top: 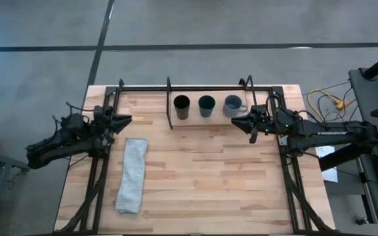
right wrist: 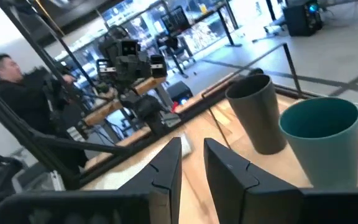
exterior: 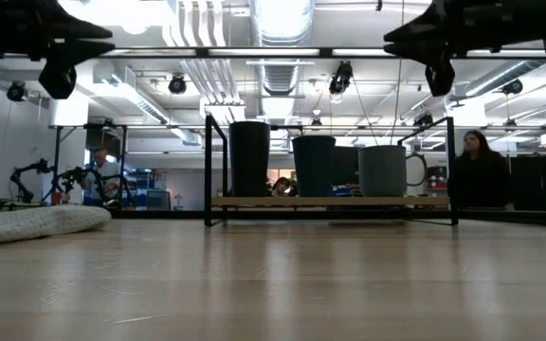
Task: Stack small to large cups/mugs on shelf
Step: Return to Home Position
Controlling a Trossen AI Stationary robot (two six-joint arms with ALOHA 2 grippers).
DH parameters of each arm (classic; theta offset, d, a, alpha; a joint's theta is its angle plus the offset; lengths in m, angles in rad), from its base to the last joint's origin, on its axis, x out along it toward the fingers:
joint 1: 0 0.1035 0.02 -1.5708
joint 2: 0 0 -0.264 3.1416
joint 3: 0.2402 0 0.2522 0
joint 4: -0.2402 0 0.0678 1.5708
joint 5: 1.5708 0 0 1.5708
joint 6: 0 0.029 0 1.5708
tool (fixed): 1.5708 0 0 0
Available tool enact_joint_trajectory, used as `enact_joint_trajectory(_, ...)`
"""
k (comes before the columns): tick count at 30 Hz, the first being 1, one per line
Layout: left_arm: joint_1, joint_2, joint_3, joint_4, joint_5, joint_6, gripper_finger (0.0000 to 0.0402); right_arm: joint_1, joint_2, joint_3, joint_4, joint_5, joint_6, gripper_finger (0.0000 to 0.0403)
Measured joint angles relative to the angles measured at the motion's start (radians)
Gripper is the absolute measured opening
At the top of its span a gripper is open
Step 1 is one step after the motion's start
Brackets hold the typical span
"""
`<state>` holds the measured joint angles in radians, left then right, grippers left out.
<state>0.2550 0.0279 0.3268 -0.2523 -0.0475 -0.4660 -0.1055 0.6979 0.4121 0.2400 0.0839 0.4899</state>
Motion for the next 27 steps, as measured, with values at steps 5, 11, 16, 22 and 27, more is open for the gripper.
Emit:
enact_joint_trajectory(5, 0.000, 0.035, -0.003, 0.002, -0.003, 0.000, 0.0077, 0.000, -0.034, -0.099, 0.153, -0.003, 0.009, 0.0063)
enact_joint_trajectory(11, 0.000, 0.026, -0.009, 0.004, -0.003, 0.007, 0.0077, 0.000, -0.084, -0.216, 0.267, -0.004, 0.061, 0.0063)
enact_joint_trajectory(16, 0.000, -0.002, -0.053, 0.011, -0.007, -0.002, 0.0077, 0.001, -0.139, -0.267, 0.267, -0.004, 0.107, 0.0063)
enact_joint_trajectory(22, 0.000, 0.007, -0.091, 0.014, -0.012, -0.052, 0.0077, 0.001, -0.203, -0.288, 0.269, -0.004, 0.088, 0.0063)
enact_joint_trajectory(27, 0.000, -0.003, -0.117, 0.016, -0.013, -0.052, 0.0077, 0.001, -0.229, -0.325, 0.266, -0.004, 0.102, 0.0063)
